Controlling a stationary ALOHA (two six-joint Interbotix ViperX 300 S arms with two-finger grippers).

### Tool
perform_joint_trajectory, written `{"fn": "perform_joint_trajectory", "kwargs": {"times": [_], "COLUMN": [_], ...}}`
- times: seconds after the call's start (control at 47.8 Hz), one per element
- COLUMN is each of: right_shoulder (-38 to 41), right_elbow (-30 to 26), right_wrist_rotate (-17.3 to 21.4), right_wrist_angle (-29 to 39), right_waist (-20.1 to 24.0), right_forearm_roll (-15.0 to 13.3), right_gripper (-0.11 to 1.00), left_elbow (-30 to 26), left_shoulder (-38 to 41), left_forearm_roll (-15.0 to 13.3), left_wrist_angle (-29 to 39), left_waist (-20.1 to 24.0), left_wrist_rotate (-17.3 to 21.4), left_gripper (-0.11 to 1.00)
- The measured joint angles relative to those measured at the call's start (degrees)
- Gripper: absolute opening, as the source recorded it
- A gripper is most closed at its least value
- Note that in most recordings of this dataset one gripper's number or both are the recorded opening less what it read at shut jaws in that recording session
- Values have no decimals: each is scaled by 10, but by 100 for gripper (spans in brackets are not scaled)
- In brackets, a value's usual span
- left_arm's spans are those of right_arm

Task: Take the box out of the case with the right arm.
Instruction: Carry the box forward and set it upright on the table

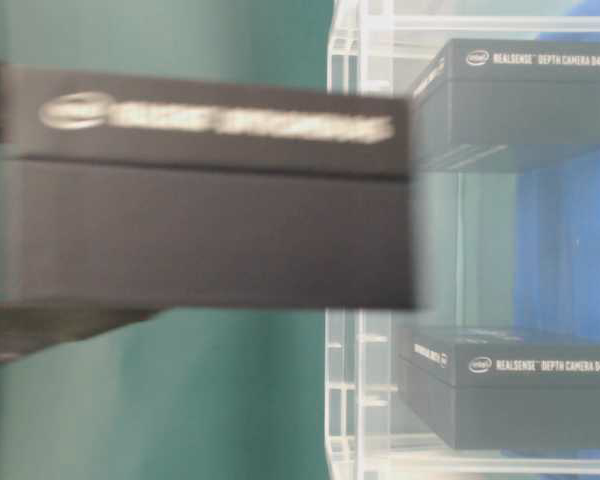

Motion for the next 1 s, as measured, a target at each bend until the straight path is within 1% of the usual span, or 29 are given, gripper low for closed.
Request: {"fn": "perform_joint_trajectory", "kwargs": {"times": [0.125, 0.293, 0.376, 0.502, 0.669, 0.816, 1.004], "right_shoulder": [5, 5, 5, 5, 5, 5, 5], "right_elbow": [38, 102, 139, 194, 262, 294, 301], "right_wrist_rotate": [1, 3, 15, 40, 52, 53, 52], "right_wrist_angle": [-19, -91, -134, -187, -271, -328, -339], "right_waist": [1, 2, 2, 2, 2, 3, 3], "right_forearm_roll": [16, 25, 28, 41, 48, 48, 48], "right_gripper": [65, 65, 65, 65, 65, 65, 65], "left_elbow": [1, 0, 0, 0, 0, 0, 0], "left_shoulder": [0, 3, 4, 4, 4, 5, 5], "left_forearm_roll": [0, -1, -1, 0, -1, 0, 0], "left_wrist_angle": [1, 0, 1, 0, 1, 0, 1], "left_waist": [0, 0, 0, 0, 0, 0, 0], "left_wrist_rotate": [0, 0, 0, 0, 0, 0, 0], "left_gripper": [0, 0, 0, 0, 0, 0, 0]}}
